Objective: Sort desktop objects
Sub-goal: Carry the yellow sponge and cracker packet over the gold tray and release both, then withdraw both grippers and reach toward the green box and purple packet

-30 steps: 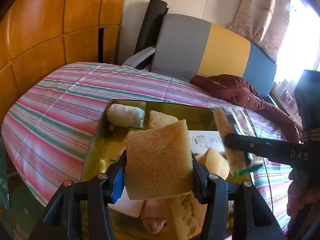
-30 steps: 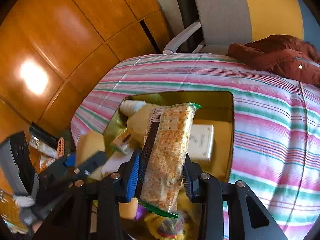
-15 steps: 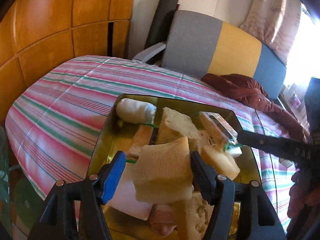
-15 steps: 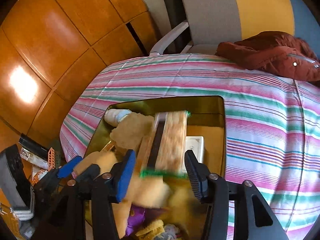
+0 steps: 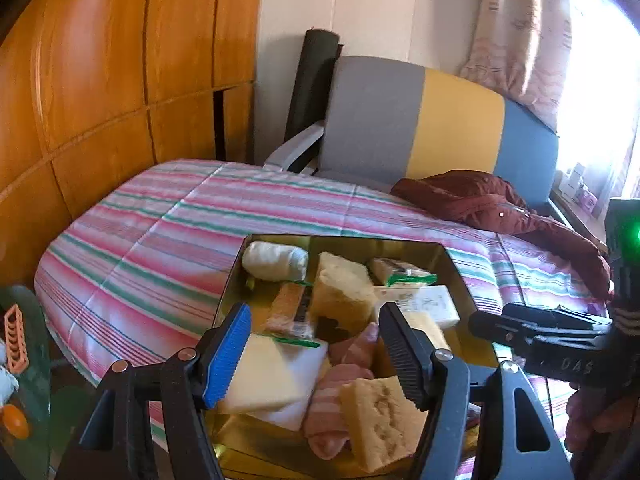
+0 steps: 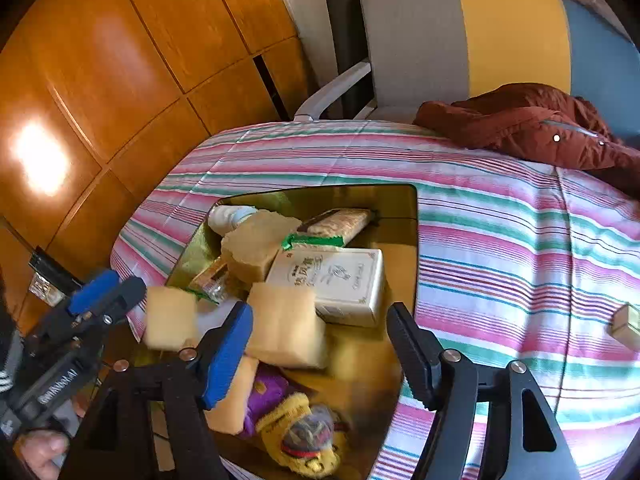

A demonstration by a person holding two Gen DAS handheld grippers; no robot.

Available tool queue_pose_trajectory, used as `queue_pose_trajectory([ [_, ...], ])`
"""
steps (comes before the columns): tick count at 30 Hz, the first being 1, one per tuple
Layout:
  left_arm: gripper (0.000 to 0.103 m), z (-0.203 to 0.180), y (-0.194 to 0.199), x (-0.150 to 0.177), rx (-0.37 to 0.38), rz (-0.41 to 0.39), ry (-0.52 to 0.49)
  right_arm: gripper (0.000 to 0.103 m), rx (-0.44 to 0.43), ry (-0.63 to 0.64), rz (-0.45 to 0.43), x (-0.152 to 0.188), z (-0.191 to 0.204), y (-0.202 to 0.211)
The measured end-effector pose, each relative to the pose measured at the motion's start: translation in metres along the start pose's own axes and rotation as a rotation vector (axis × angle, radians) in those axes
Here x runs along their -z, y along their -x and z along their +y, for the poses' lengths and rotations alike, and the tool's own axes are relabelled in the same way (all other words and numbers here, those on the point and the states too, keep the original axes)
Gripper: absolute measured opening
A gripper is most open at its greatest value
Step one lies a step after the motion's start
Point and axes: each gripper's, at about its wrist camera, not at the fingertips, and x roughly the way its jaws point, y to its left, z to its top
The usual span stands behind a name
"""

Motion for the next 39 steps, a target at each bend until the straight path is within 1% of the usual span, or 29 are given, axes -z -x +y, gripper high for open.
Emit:
queue_pose_trajectory([
  [8, 0.067, -0.027, 0.016, 0.003, 0.037, -0.025, -0.074, 0.076, 0.03, -0.011, -0.011, 0.017, -0.016, 0.019],
  [16, 0.067, -0.059, 0.023, 0.005, 0.072, -0.035, -0.15, 0.079, 0.081, -0.067, -0.028, 0.03, -0.05, 0.039],
  [26, 0.067, -0.104, 0.025, 0.005, 0.166, -0.034, -0.236, 0.081, 0.171, -0.163, -0.052, 0.044, -0.111, 0.069],
  [35, 0.067, -0.154, 0.02, 0.005, 0.266, -0.012, -0.319, 0.083, 0.266, -0.286, -0.083, 0.058, -0.182, 0.106],
  [39, 0.067, -0.181, 0.019, 0.008, 0.275, -0.015, -0.378, 0.083, 0.311, -0.359, -0.097, 0.066, -0.218, 0.124],
])
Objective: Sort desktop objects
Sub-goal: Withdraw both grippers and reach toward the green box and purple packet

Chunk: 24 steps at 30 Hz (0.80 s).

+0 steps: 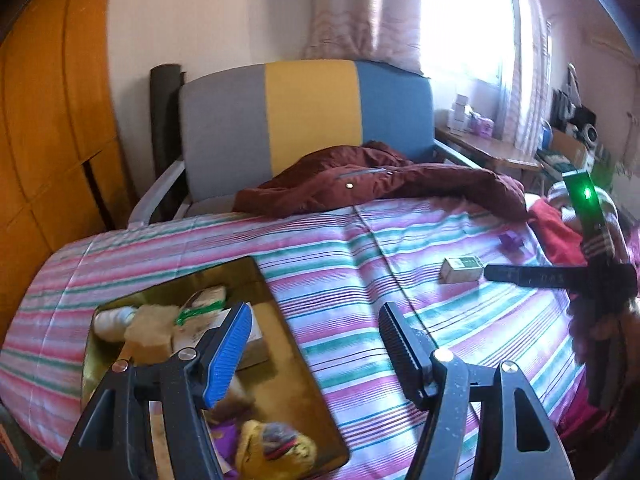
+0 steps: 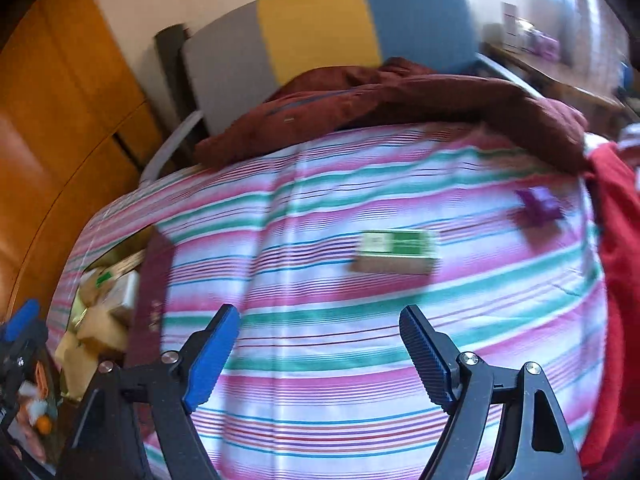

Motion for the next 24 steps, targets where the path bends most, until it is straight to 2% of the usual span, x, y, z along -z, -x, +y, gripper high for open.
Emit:
queue_pose_trajectory([
  [15, 0.067, -0.073, -0.056, -0.01, 0.111, 0.111, -0.11, 0.083, 0.168, -0.215, -0.03, -0.034, -0.131, 0.003],
  [24, 0.067, -0.098, -0.091, -0.017, 0.176, 0.181, -0.104, 0.082, 0.268, -0.236, -0.015, -0.061, -0.183, -0.029],
])
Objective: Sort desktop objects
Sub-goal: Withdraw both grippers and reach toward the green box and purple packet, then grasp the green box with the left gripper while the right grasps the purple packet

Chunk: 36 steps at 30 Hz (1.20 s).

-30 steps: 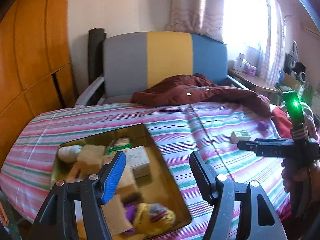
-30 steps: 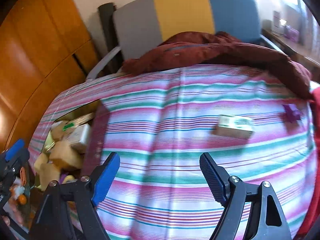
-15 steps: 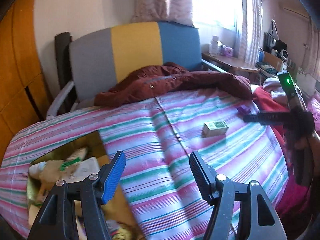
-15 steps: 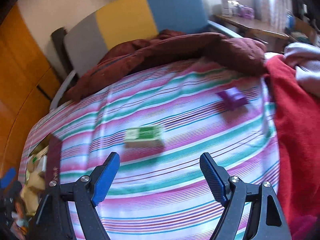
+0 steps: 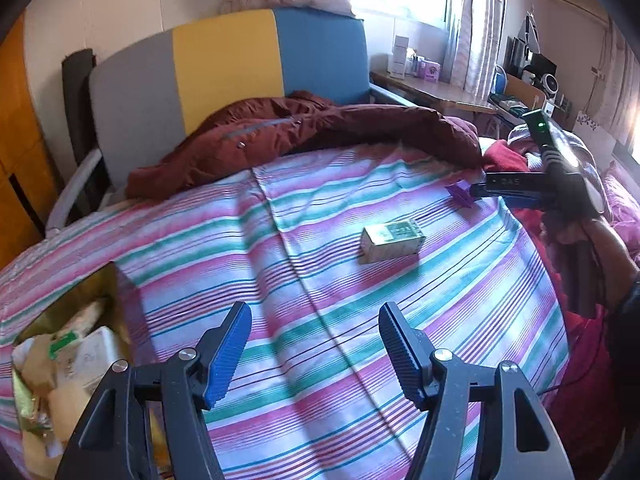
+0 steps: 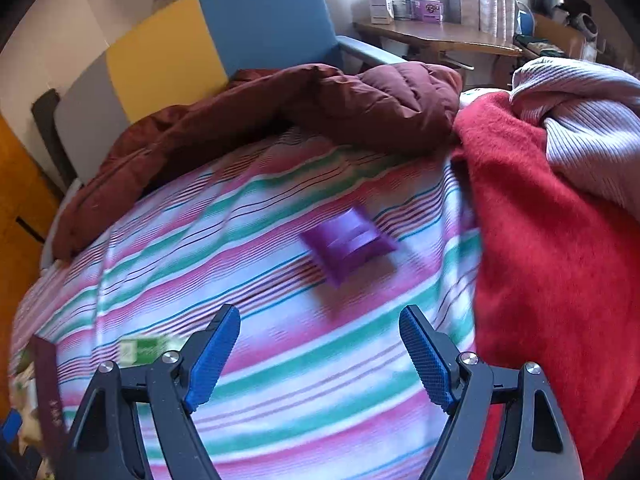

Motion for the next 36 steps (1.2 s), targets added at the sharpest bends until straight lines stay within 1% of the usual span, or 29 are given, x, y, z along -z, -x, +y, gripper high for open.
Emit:
queue_pose_trajectory([
  [2, 0.067, -0.003, -0.009, -0.005, 0.026, 0.022, 0.014, 0.082, 0.013, 0.001, -0.001, -0.007, -0.005, -0.009],
  [4, 0.067, -0.005, -0.021, -0.009, 0.055, 0.048, 0.033, 0.082, 0.006, 0.009, -0.004, -0.015, -0.009, -0.02],
  [7, 0.067, -0.011, -0.04, -0.015, 0.071, 0.095, 0.041, 0.083, 0.006, 0.045, -0.008, -0.024, -0.01, -0.032],
  [10, 0.067, -0.016, -0.054, -0.02, 0.087, 0.114, 0.046, 0.083, 0.02, 0.09, -0.018, -0.031, -0.009, -0.043],
  [12, 0.071, -0.019, -0.06, -0.024, 0.085, 0.115, 0.037, 0.083, 0.005, 0.119, -0.019, -0.034, -0.008, -0.05],
  [13, 0.075, -0.021, -0.065, -0.027, 0.094, 0.119, 0.029, 0.083, 0.008, 0.131, -0.021, -0.036, -0.008, -0.052],
  [14, 0.076, -0.023, -0.068, -0.029, 0.1, 0.122, 0.026, 0.083, 0.009, 0.142, -0.02, -0.037, -0.007, -0.055],
  [15, 0.076, -0.024, -0.071, -0.032, 0.105, 0.122, 0.025, 0.082, 0.0, 0.148, -0.015, -0.038, -0.008, -0.059],
  [16, 0.081, -0.025, -0.076, -0.035, 0.115, 0.127, 0.025, 0.078, -0.001, 0.157, -0.005, -0.038, -0.008, -0.062],
  [17, 0.082, -0.027, -0.081, -0.037, 0.124, 0.135, 0.023, 0.075, 0.003, 0.165, 0.003, -0.038, -0.008, -0.065],
  [18, 0.082, -0.029, -0.085, -0.04, 0.13, 0.139, 0.024, 0.067, 0.006, 0.175, 0.017, -0.038, -0.008, -0.069],
  [20, 0.083, -0.032, -0.091, -0.044, 0.141, 0.143, 0.021, 0.06, 0.002, 0.186, 0.039, -0.037, -0.007, -0.074],
  [22, 0.083, -0.035, -0.097, -0.049, 0.151, 0.151, 0.024, 0.051, 0.017, 0.198, 0.048, -0.037, -0.008, -0.077],
  [25, 0.084, -0.037, -0.105, -0.055, 0.157, 0.156, 0.022, 0.051, -0.009, 0.177, 0.047, -0.038, -0.012, -0.076],
  [27, 0.085, -0.04, -0.11, -0.058, 0.154, 0.153, -0.008, 0.051, -0.008, 0.183, 0.047, -0.037, -0.012, -0.076],
  [29, 0.085, -0.042, -0.117, -0.06, 0.163, 0.17, -0.032, 0.051, -0.007, 0.185, 0.047, -0.036, -0.012, -0.076],
  [32, 0.085, -0.039, -0.126, -0.067, 0.178, 0.185, -0.011, 0.05, -0.012, 0.177, 0.045, -0.036, -0.014, -0.074],
  [34, 0.085, -0.038, -0.129, -0.071, 0.186, 0.175, 0.015, 0.049, -0.013, 0.176, 0.043, -0.038, -0.015, -0.072],
  [36, 0.09, -0.04, -0.132, -0.075, 0.174, 0.163, 0.02, 0.048, -0.011, 0.177, 0.035, -0.039, -0.014, -0.069],
])
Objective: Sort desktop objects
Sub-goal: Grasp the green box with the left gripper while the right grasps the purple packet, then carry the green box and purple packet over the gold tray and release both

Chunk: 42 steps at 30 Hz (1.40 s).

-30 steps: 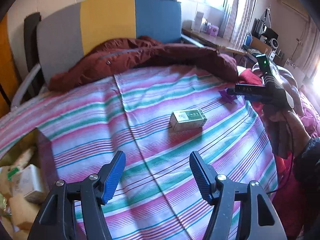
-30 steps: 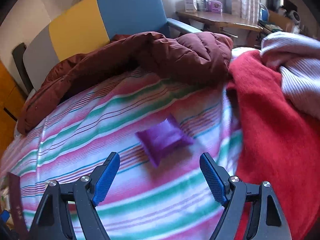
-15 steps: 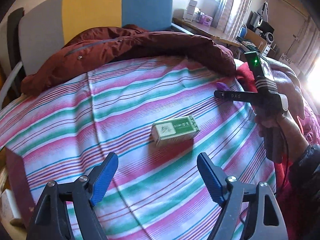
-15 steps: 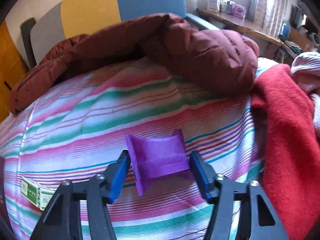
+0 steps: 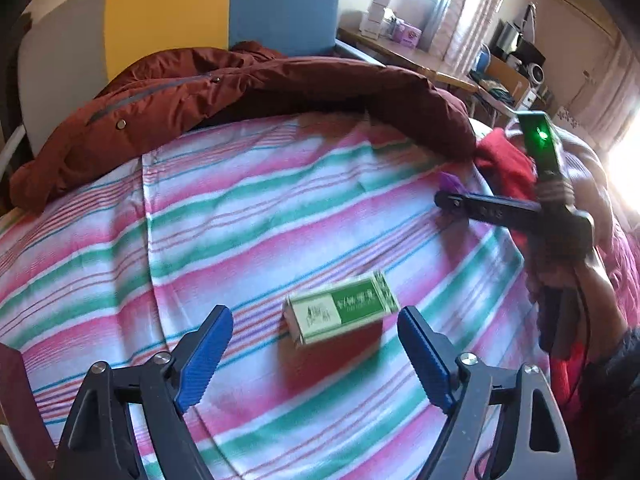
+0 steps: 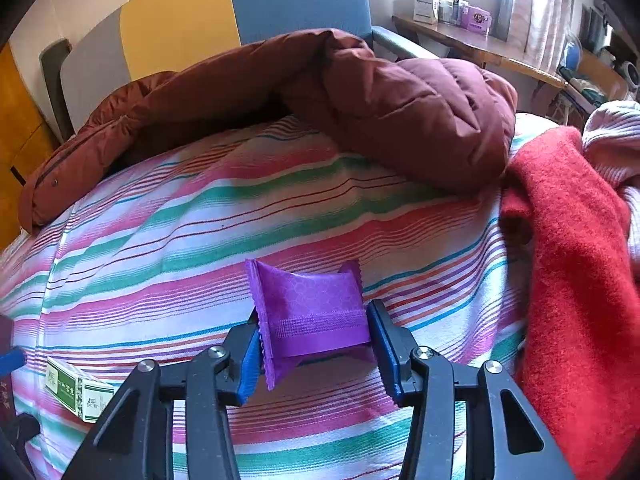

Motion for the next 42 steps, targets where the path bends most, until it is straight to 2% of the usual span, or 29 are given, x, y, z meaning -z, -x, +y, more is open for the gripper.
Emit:
queue_pose_trajectory([
  [1, 0.092, -0.003, -0.002, -0.002, -0.011, -0.004, -0.021, 0.047, -0.006, -0.001, -0.004, -0.001, 0.0, 0.001],
  [4, 0.093, -0.019, -0.006, -0.003, -0.036, -0.031, -0.18, 0.046, -0.021, 0.007, -0.013, -0.001, 0.003, 0.006],
  [5, 0.095, -0.024, -0.009, -0.004, -0.036, -0.017, -0.248, 0.047, -0.027, 0.008, -0.012, -0.001, 0.003, 0.007],
  [9, 0.095, -0.029, -0.028, -0.008, -0.043, 0.049, -0.408, 0.047, -0.038, 0.015, -0.003, -0.004, 0.008, 0.005],
  [12, 0.089, -0.031, -0.039, -0.006, -0.06, 0.079, -0.474, 0.046, -0.041, 0.023, -0.001, -0.002, 0.007, 0.008],
  [14, 0.076, -0.033, -0.044, -0.005, -0.056, 0.083, -0.487, 0.046, -0.04, 0.029, -0.001, -0.002, 0.008, 0.009],
  [16, 0.069, -0.033, -0.049, -0.007, -0.047, 0.091, -0.479, 0.046, -0.041, 0.035, -0.001, -0.003, 0.01, 0.008],
  [17, 0.06, -0.033, -0.052, -0.007, -0.033, 0.097, -0.468, 0.046, -0.043, 0.038, -0.001, -0.005, 0.011, 0.007],
  [20, 0.04, -0.033, -0.058, -0.006, -0.011, 0.115, -0.445, 0.046, -0.046, 0.046, -0.005, -0.005, 0.015, 0.006],
  [22, 0.03, -0.032, -0.056, -0.005, 0.028, 0.107, -0.413, 0.046, -0.05, 0.047, -0.007, -0.006, 0.016, 0.006],
  [29, 0.03, -0.018, -0.04, 0.004, 0.047, 0.078, -0.243, 0.046, -0.084, 0.089, -0.018, -0.005, 0.027, 0.009],
  [38, 0.03, 0.008, 0.013, 0.024, -0.019, -0.022, -0.049, 0.046, -0.247, 0.181, -0.048, 0.0, 0.062, 0.025],
  [42, 0.03, 0.016, 0.037, 0.033, -0.058, -0.054, -0.006, 0.046, -0.31, 0.222, -0.045, 0.005, 0.085, 0.031],
])
